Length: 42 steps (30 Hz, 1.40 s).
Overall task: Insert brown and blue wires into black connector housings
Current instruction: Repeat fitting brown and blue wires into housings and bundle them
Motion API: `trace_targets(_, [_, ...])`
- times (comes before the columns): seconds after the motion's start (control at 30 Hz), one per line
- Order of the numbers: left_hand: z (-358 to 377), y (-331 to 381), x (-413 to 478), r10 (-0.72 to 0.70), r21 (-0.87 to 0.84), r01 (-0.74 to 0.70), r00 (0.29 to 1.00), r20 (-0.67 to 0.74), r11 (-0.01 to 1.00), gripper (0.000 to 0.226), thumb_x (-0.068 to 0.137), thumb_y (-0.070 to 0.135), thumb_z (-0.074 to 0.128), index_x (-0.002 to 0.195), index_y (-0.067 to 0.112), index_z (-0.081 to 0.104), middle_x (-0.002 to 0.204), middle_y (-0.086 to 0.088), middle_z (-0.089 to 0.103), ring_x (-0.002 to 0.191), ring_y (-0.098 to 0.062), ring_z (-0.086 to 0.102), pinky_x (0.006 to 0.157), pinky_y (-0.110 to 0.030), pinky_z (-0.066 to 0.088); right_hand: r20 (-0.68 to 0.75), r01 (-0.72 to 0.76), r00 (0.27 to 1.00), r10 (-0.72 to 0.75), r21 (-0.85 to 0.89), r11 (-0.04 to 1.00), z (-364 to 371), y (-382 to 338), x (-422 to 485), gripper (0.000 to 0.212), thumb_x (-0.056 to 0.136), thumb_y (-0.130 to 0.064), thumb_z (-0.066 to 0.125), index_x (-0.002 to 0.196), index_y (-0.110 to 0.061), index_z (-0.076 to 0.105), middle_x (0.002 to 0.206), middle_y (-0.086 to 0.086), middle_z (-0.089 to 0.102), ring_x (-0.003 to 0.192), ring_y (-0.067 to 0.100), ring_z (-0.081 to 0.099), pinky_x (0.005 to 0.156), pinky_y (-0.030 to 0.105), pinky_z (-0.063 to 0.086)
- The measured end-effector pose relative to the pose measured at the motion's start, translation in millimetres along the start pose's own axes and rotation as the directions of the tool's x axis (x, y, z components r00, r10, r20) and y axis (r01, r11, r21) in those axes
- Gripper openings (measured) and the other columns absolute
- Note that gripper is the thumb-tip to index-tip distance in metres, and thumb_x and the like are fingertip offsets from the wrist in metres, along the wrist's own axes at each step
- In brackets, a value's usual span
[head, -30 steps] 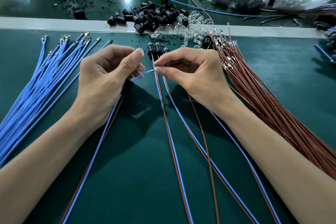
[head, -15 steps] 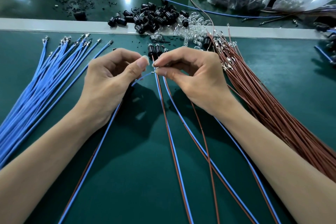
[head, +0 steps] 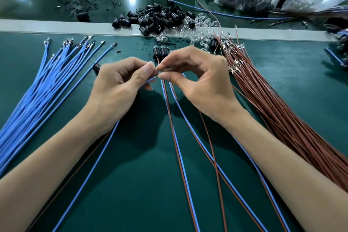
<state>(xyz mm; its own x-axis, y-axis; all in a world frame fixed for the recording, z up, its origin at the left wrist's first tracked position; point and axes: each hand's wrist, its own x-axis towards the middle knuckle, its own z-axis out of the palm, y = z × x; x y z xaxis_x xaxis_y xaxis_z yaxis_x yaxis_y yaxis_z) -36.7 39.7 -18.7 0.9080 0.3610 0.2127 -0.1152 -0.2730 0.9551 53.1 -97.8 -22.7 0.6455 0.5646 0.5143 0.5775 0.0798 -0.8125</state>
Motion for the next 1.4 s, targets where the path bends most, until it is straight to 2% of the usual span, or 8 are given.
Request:
trace_targets(0.2, [0.9, -0.9, -0.9, 0.019, 0.094, -0.022, 0.999, 0.031, 0.995, 0.023, 0.092, 0.029, 0.049, 0.075, 0.021, 0.062, 0.062, 0.017, 0.063, 0.058, 0.003, 0.055, 0.063, -0.01, 0.041, -0.001, 0.004, 1.0, -0.004, 0.017, 1.0, -0.5, 0.8, -1.0, 0.02, 0.073, 0.001, 0.077, 0.092, 0.0, 0.067, 0.082, 0.006, 0.071, 0.077, 0.011, 0.07, 0.075, 0.022, 0.055])
trace_targets(0.7, [0.1, 0.1, -0.9, 0.031, 0.096, -0.035, 0.999, 0.045, 0.995, 0.025, 0.095, 0.026, 0.052, 0.072, 0.023, 0.063, 0.059, 0.014, 0.062, 0.056, 0.001, 0.053, 0.06, -0.01, 0.039, -0.023, -0.033, 0.999, 0.034, 0.047, 0.998, 0.8, 0.2, -0.1, 0.019, 0.071, 0.001, 0.077, 0.088, -0.001, 0.069, 0.082, 0.006, 0.072, 0.077, 0.014, 0.072, 0.077, 0.03, 0.058])
trace_targets(0.83, [-1.6, 0.7, -1.1, 0.002, 0.149, -0.012, 0.998, 0.07, 0.989, 0.029, 0.09, 0.036, 0.052, 0.067, 0.024, 0.064, 0.054, -0.003, 0.053, 0.05, -0.008, 0.044, 0.049, -0.022, 0.032, -0.024, -0.038, 0.999, 0.039, 0.039, 0.999, 0.6, 0.4, -0.5, 0.017, 0.072, 0.004, 0.075, 0.088, -0.001, 0.07, 0.081, 0.005, 0.072, 0.074, 0.01, 0.072, 0.076, 0.026, 0.058])
trace_targets(0.9, [-3.0, 1.7, -1.5, -0.008, 0.145, -0.003, 0.997, 0.075, 0.989, 0.029, 0.089, 0.036, 0.053, 0.065, 0.023, 0.063, 0.05, 0.001, 0.043, 0.047, -0.008, 0.036, 0.045, -0.025, 0.026, -0.016, -0.048, 0.999, 0.049, 0.057, 0.997, 0.8, 0.4, -0.4, 0.018, 0.073, 0.005, 0.074, 0.089, -0.001, 0.069, 0.081, 0.008, 0.073, 0.074, 0.012, 0.072, 0.076, 0.029, 0.058])
trace_targets(1.0, [-4.7, 2.4, -0.6, -0.01, 0.171, -0.008, 0.994, 0.105, 0.985, 0.028, 0.088, 0.036, 0.054, 0.067, 0.021, 0.065, 0.054, -0.005, 0.044, 0.052, -0.014, 0.034, 0.048, -0.033, 0.024, 0.016, -0.062, 0.998, 0.06, 0.101, 0.993, 0.8, 1.2, -0.3, 0.019, 0.075, 0.007, 0.071, 0.09, -0.002, 0.068, 0.083, 0.011, 0.072, 0.073, 0.016, 0.072, 0.075, 0.032, 0.058])
trace_targets(1.13, [-5.6, 4.0, -0.4, -0.009, 0.213, -0.03, 0.983, 0.184, 0.977, 0.027, 0.088, 0.032, 0.051, 0.062, 0.025, 0.058, 0.056, -0.001, 0.045, 0.054, -0.011, 0.035, 0.051, -0.027, 0.024, 0.06, -0.073, 0.996, 0.066, 0.121, 0.99, 1.4, 2.0, -0.1, 0.021, 0.075, 0.01, 0.069, 0.089, -0.005, 0.068, 0.082, 0.015, 0.073, 0.072, 0.017, 0.072, 0.074, 0.032, 0.058])
trace_targets(1.27, [-6.6, 3.5, 0.2, -0.034, 0.221, -0.012, 0.979, 0.201, 0.975, 0.026, 0.086, 0.032, 0.051, 0.062, 0.022, 0.056, 0.058, -0.01, 0.039, 0.056, -0.016, 0.032, 0.053, -0.033, 0.022, 0.078, -0.051, 0.996, 0.045, 0.076, 0.996, 1.4, 2.8, 0.1, 0.022, 0.072, 0.009, 0.071, 0.086, -0.009, 0.068, 0.08, 0.012, 0.073, 0.074, 0.015, 0.072, 0.076, 0.035, 0.058])
trace_targets(1.4, [-8.2, 4.9, 0.0, -0.046, 0.215, -0.001, 0.976, 0.215, 0.977, 0.027, 0.085, 0.033, 0.051, 0.062, 0.022, 0.06, 0.06, -0.026, 0.04, 0.058, -0.023, 0.031, 0.055, -0.045, 0.02, 0.071, 0.012, 0.997, -0.013, 0.021, 1.0, 0.6, 1.9, -1.6, 0.019, 0.071, 0.01, 0.071, 0.085, -0.002, 0.071, 0.078, 0.012, 0.073, 0.072, 0.011, 0.072, 0.074, 0.028, 0.058])
